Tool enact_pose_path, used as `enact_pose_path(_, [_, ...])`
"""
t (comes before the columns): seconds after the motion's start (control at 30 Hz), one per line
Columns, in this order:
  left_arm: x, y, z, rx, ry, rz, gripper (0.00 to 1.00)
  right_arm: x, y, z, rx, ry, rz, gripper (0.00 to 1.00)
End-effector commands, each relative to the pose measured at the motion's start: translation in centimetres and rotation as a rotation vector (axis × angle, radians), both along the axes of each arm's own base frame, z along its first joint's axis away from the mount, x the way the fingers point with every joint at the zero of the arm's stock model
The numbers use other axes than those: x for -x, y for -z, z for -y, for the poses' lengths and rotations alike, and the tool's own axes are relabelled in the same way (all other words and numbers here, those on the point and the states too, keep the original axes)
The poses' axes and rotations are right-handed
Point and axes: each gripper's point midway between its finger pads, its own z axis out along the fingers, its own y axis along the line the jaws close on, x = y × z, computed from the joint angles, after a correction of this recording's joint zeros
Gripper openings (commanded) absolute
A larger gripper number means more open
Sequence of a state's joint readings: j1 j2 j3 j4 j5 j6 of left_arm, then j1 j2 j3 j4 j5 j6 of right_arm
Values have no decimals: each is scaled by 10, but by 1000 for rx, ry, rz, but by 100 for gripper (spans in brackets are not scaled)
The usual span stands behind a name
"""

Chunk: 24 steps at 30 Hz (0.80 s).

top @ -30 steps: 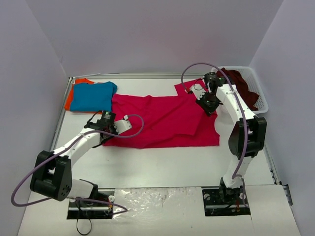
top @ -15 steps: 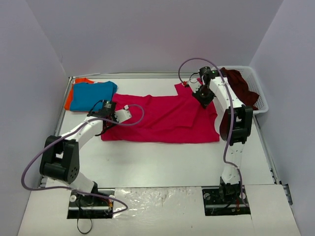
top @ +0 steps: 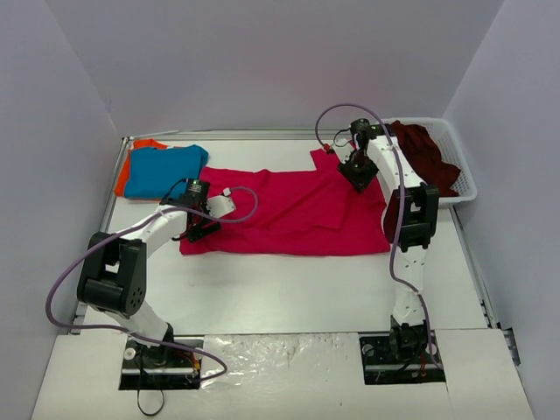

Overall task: Fold and stack the t-shirts
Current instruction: Fold the flattened tshirt in 1/3 of the way

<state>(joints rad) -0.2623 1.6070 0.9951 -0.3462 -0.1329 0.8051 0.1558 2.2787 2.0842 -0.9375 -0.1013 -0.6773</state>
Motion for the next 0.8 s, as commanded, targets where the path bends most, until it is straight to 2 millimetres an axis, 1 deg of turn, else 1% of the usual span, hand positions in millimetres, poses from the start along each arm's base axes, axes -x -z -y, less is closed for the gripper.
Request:
enact_pose_path(0.0, [-13, -12, -4, -8, -30, 64, 80, -8, -3, 4, 3, 45, 5, 30])
enact_pose_path(0.03, [-13, -13, -5, -12, -34, 73, 84, -10, -3, 3, -1, 50, 9, 35])
enact_pose_path(0.07, [-13, -14, -6, -12, -46, 82, 93, -13, -3, 3, -3, 64, 16, 38])
enact_pose_path(0.1, [-12, -14, -8, -16, -55, 86, 94, -16, -6, 3, -10, 76, 32, 45])
enact_pose_path(0.13, [-11, -18, -8, -12, -59, 97, 94, -19, -9, 1, -19, 84, 54, 50])
enact_pose_path(0.17, [-11, -20, -8, -3, -70, 105, 94, -20, -19, 0, -33, 91, 78, 54])
enact_pose_path(0.2, [-9, -20, -9, -2, -77, 111, 94, -18, -19, 1, -32, 102, 83, 56])
enact_pose_path(0.23, [-7, -26, -11, 5, -95, 134, 94, -18, -26, 2, -35, 122, 118, 58])
enact_pose_path(0.27, [-7, -26, -11, 9, -101, 135, 94, -20, -37, 2, -41, 122, 146, 58])
enact_pose_path(0.3, [-6, -31, -13, 9, -116, 152, 94, -10, -33, 0, -56, 118, 123, 58])
enact_pose_path(0.33, [-5, -33, -15, 10, -129, 159, 94, -2, -33, -4, -74, 110, 109, 57])
enact_pose_path(0.37, [-3, -35, -16, 21, -152, 166, 94, 5, -46, -7, -99, 100, 124, 55])
enact_pose_path(0.4, [0, -35, -18, 28, -169, 164, 94, 13, -46, -11, -120, 86, 112, 51])
enact_pose_path(0.43, [2, -40, -18, 44, -179, 175, 94, 29, -34, -12, -124, 80, 63, 48])
enact_pose_path(0.47, [5, -39, -19, 61, -200, 171, 94, 37, -42, -14, -137, 73, 69, 42])
enact_pose_path(0.5, [7, -43, -20, 75, -212, 181, 94, 45, -42, -16, -142, 66, 60, 36])
enact_pose_path(0.53, [10, -41, -19, 86, -216, 176, 94, 59, -40, -16, -149, 57, 37, 28])
enact_pose_path(0.57, [14, -40, -19, 98, -231, 172, 94, 67, -39, -17, -160, 50, 24, 17])
enact_pose_path(0.63, [18, -41, -21, 111, -242, 173, 94, 81, -37, -21, -174, 31, 4, 7])
enact_pose_path(0.67, [21, -39, -22, 113, -252, 167, 94, 92, -35, -22, -177, 22, -14, 2])
enact_pose_path(0.73, [24, -41, -26, 116, -265, 171, 94, 103, -34, -27, -194, 2, -30, 0])
enact_pose_path(0.77, [26, -41, -28, 113, -272, 166, 94, 113, -27, -28, -195, -6, -59, 0])
